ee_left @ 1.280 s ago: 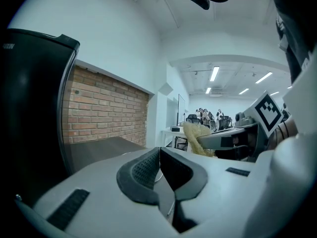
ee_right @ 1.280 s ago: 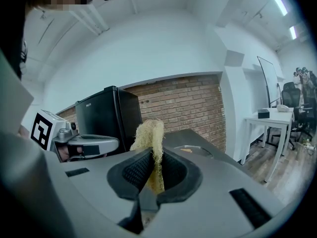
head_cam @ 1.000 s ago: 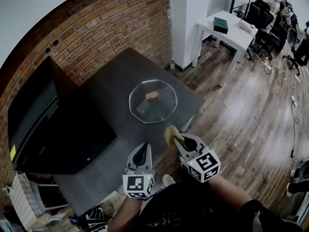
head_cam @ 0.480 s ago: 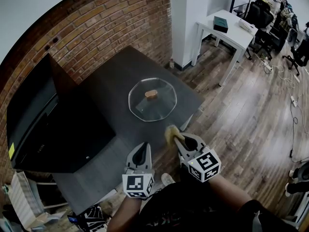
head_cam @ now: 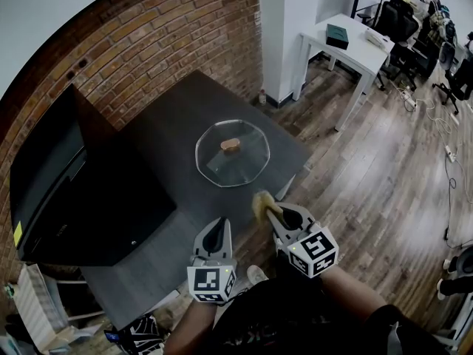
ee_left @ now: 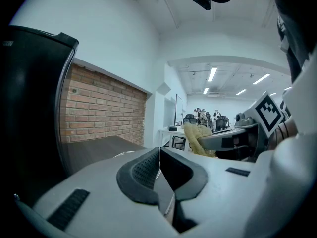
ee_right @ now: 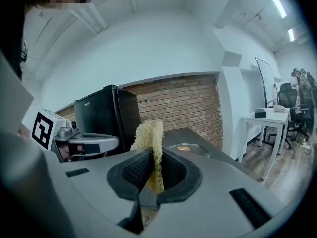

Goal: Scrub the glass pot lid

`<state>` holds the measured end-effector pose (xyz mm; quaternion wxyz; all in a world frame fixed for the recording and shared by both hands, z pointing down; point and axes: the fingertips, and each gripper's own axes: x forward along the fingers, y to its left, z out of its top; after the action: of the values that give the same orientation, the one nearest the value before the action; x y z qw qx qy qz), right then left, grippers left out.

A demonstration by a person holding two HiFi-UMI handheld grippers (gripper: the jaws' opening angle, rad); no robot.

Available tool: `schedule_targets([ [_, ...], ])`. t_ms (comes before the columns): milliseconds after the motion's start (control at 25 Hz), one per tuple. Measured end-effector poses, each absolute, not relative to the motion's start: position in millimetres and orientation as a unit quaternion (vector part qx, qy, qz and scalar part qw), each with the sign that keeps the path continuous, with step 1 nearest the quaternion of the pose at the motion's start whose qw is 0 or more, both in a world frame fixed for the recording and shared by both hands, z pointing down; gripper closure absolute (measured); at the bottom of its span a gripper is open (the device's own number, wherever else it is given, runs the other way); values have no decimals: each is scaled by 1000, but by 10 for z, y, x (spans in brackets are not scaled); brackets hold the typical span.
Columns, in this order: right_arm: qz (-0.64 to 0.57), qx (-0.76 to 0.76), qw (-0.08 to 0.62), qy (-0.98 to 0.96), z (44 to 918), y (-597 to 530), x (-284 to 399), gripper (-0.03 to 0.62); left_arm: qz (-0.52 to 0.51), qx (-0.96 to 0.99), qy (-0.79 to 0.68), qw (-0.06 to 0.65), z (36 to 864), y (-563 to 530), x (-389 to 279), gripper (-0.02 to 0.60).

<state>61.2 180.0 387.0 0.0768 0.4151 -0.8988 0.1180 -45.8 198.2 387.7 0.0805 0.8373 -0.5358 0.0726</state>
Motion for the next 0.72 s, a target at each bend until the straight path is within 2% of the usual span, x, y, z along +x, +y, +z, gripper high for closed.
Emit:
schedule_targets([
  [720,122,422,76,-895,3890,1815,671,548,74,839,-533,81,3888,1989,-423,548],
])
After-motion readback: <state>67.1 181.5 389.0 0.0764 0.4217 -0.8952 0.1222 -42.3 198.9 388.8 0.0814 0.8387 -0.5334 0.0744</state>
